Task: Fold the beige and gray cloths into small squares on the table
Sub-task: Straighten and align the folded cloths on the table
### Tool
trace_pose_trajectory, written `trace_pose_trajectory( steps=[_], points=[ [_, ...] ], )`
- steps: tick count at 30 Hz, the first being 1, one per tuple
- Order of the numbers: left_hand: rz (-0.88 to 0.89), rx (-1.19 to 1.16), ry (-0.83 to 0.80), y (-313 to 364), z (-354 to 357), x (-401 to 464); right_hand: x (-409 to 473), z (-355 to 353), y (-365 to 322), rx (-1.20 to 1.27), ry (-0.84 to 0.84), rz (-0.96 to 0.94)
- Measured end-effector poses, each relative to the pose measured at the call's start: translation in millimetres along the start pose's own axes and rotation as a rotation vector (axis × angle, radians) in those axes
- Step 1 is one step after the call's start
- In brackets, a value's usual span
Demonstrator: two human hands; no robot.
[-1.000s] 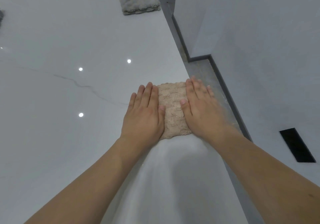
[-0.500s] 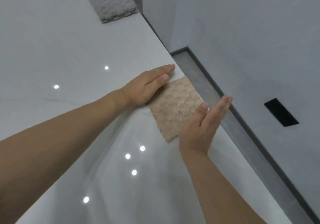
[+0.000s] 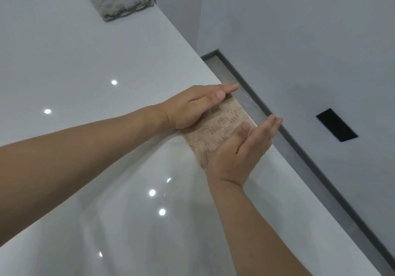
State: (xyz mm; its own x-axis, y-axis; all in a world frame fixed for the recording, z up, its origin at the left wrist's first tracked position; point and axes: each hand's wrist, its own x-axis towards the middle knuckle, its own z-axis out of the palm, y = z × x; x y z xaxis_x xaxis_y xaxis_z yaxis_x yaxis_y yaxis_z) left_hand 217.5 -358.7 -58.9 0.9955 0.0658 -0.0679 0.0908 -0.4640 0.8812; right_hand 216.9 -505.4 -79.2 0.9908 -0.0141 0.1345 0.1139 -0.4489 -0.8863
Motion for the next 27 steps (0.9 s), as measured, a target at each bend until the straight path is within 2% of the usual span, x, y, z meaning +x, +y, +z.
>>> trace_pose_trajectory(
  steps=[5,8,12,14,17,21,27],
  points=[
    [0.027,0.005,-0.023,-2,-1,1,1,2,0,-0.037,-0.003,-0.009],
    [0.068,0.084,-0.048,-3,0,2,1,3,0,-0.100,-0.025,-0.012],
    [0.186,0.386,-0.139,-12,0,6,5,2,5,-0.340,-0.117,-0.025],
    [0.233,0.550,-0.167,-18,0,8,4,-1,8,-0.479,-0.171,-0.082],
    [0.274,0.668,-0.181,-20,-1,8,4,-6,14,-0.633,-0.214,-0.185],
    [0.268,0.711,-0.182,-15,0,7,9,-16,22,-0.745,-0.260,-0.280],
    [0.218,0.757,-0.132,-14,4,1,12,-23,20,-0.787,-0.348,-0.314]
  ],
)
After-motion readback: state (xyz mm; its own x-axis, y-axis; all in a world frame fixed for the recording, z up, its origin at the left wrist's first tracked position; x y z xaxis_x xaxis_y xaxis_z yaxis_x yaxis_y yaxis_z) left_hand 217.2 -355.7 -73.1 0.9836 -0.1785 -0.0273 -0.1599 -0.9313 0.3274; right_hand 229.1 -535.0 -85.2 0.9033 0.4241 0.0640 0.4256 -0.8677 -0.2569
